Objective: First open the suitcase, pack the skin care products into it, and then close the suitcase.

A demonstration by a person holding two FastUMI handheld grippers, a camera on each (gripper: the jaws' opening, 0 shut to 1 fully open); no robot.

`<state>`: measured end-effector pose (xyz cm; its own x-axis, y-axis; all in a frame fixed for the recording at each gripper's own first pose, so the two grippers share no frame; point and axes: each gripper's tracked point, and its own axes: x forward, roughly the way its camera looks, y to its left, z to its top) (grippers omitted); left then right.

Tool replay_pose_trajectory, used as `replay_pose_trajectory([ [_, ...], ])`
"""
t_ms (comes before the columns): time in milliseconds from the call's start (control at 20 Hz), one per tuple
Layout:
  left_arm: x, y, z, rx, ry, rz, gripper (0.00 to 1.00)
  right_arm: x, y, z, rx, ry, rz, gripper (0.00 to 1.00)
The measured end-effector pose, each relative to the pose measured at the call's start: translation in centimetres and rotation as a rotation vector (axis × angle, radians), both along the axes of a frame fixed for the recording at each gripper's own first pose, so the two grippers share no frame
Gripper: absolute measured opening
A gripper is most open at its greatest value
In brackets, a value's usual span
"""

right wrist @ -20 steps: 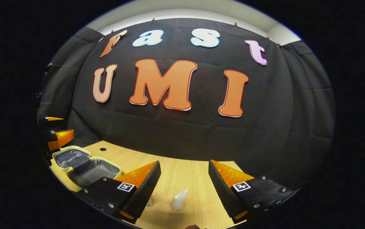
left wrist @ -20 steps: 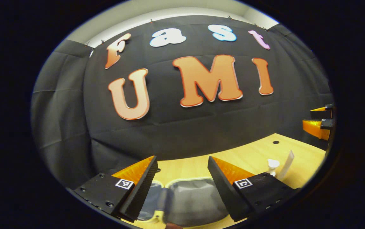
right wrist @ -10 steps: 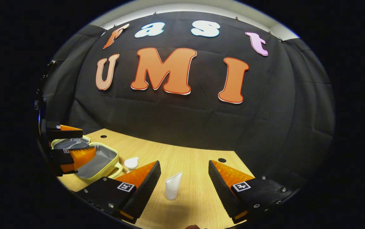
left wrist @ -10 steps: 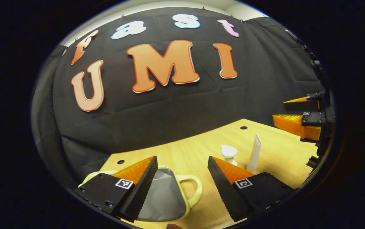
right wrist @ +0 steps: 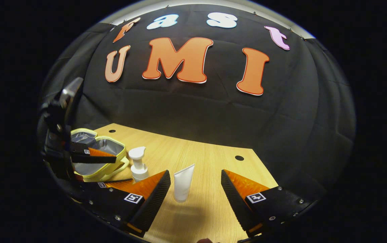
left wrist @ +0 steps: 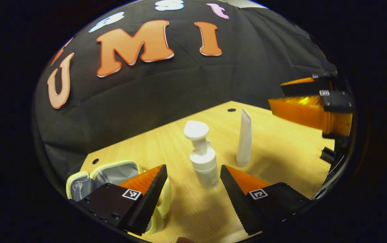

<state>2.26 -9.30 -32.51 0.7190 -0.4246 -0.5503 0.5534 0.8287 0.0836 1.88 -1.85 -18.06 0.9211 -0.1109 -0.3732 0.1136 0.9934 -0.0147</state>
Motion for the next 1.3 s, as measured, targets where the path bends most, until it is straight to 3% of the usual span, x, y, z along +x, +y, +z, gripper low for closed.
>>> replay_pose_trajectory([
  [600,2.2,-4.1,-5.4,0.02,0.076,-0.057,0.98,-0.9,-1.9,-2.4,-0.015,0.061,-0.015,0.96],
  [700,2.7,-4.0,-5.3,0.023,0.071,-0.049,0.86,-1.1,-2.1,-2.7,-0.013,0.068,-0.018,0.96],
  [750,2.6,-3.8,-5.1,0.02,0.083,-0.043,0.75,-1.1,-2.0,-2.9,-0.012,0.072,-0.019,0.96],
  [950,2.3,-3.4,-4.0,0.008,0.107,-0.025,0.62,-0.9,-1.8,-3.3,-0.008,0.077,-0.005,0.96],
  [1300,2.1,-1.4,1.0,-0.04,0.077,0.024,0.61,0.4,0.4,-5.8,0.012,0.107,0.067,0.96],
])
